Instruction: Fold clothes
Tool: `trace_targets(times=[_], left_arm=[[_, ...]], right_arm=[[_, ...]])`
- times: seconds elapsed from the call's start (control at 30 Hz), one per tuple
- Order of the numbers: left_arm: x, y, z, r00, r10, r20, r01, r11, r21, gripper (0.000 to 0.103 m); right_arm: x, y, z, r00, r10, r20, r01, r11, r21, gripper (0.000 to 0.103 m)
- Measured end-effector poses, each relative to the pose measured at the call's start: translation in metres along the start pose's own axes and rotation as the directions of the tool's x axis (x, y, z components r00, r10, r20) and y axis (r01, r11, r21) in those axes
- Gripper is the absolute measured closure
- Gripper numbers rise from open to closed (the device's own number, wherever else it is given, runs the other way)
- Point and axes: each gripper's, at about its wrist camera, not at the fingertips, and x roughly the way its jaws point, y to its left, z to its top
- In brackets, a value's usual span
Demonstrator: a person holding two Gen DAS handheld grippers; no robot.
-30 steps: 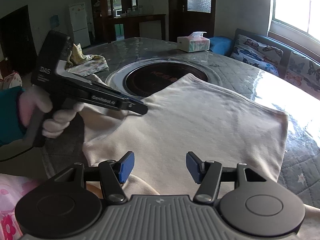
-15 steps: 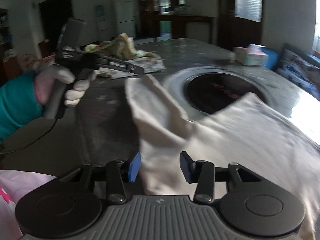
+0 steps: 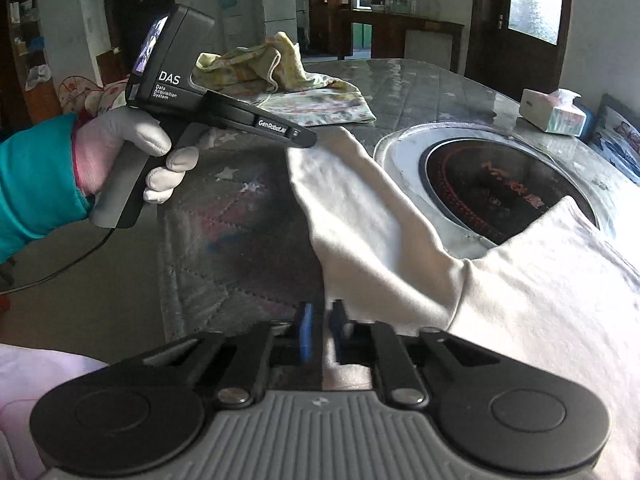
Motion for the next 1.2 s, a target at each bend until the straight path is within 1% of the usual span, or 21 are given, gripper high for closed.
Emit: trace_targets(times=[0.1,0.23,0.27,0.37,0.4,0.43,0.5,0.57,0.63,0.67,0.7,0.73,0.77,0.83,0.87,0.93,1.0,1.1,1.17,1.2], left_arm=[[0.003,-0.004,0.002,1.000,0.015,0.015,-0.015,0.999,0.035,0.098],[0.011,-0.006,0.009,0.999,0.030,0.027,-0.032,0.997,0.070,0.098],[0.013,-0.006,0.011,0.999,0.033,0.027,-0.035,0.997,0.075,0.098],[0.014,-0.005,0.012,0.999,0.029,0.016,-0.031,0.997,0.070,0.098],[0.013,-0.004,0.011,1.000,0.026,0.016,-0.027,0.997,0.066,0.098],[0.011,-0.004,0.011,1.000,0.023,0.020,-0.024,0.998,0.058,0.098],[0.007,-0.002,0.011,0.999,0.024,0.026,-0.025,0.999,0.042,0.094],[0.004,0.000,0.012,0.999,0.030,0.029,-0.031,0.999,0.024,0.094],[0.001,0.002,0.013,0.999,0.018,0.033,-0.018,1.000,0.011,0.093],[0.000,0.003,0.013,0.999,0.012,0.034,-0.012,1.000,0.006,0.090],[0.001,0.003,0.013,1.000,0.008,0.029,-0.008,1.000,0.005,0.081],[0.002,0.003,0.013,1.000,0.007,0.022,-0.008,1.000,0.005,0.077],[0.004,0.002,0.012,1.000,0.007,0.017,-0.007,1.000,0.009,0.077],[0.009,0.000,0.010,1.000,0.009,0.008,-0.010,1.000,0.028,0.080],[0.012,-0.001,0.009,1.000,0.013,0.003,-0.013,0.999,0.038,0.094],[0.015,-0.001,0.007,0.999,0.031,0.010,-0.032,0.998,0.053,0.095],[0.017,0.001,0.008,0.999,0.032,0.006,-0.033,0.999,0.040,0.095],[0.016,0.001,0.010,0.999,0.047,0.004,-0.047,0.998,0.052,0.095],[0.015,0.002,0.011,0.999,0.033,0.007,-0.033,0.998,0.049,0.095],[0.014,0.001,0.012,0.999,0.033,0.008,-0.033,0.998,0.054,0.093]], right_arm=[[-0.001,0.000,-0.001,1.000,0.001,0.001,-0.001,1.000,0.002,0.102],[-0.005,0.006,-0.005,0.997,0.073,-0.026,-0.073,0.997,-0.008,0.103],[-0.006,0.008,-0.006,0.997,0.075,-0.024,-0.076,0.997,-0.017,0.103],[-0.018,0.008,0.001,0.997,0.064,0.043,-0.063,0.998,-0.021,0.102],[-0.019,0.006,0.005,0.997,0.053,0.055,-0.052,0.999,-0.013,0.097],[-0.020,0.004,0.008,0.997,0.042,0.064,-0.042,0.999,-0.006,0.095],[-0.014,0.000,0.010,0.998,0.031,0.048,-0.031,1.000,-0.004,0.095],[-0.007,-0.002,0.010,0.999,0.024,0.025,-0.023,1.000,-0.005,0.093],[0.000,-0.002,0.008,1.000,0.016,0.006,-0.016,1.000,0.002,0.093],[0.002,-0.002,0.005,1.000,0.013,0.004,-0.013,1.000,0.007,0.093],[0.003,-0.002,0.002,1.000,0.010,0.003,-0.010,1.000,0.010,0.093],[0.003,-0.001,0.002,1.000,0.006,0.006,-0.006,1.000,0.006,0.095],[0.003,0.000,0.002,1.000,0.003,0.006,-0.003,1.000,0.004,0.097],[0.003,-0.001,0.002,1.000,0.022,0.002,-0.022,1.000,0.015,0.101],[0.003,-0.002,0.002,0.999,0.036,0.000,-0.036,0.999,0.022,0.101],[0.003,-0.001,0.001,0.997,0.073,-0.009,-0.072,0.997,0.031,0.103],[0.003,0.005,-0.002,0.998,0.070,-0.004,-0.070,0.998,0.003,0.103],[-0.003,0.003,0.000,0.996,0.087,0.021,-0.088,0.996,0.022,0.102],[-0.009,-0.001,0.005,0.996,0.073,0.053,-0.074,0.997,0.028,0.097],[-0.010,-0.004,0.007,0.996,0.065,0.059,-0.068,0.997,0.041,0.093]])
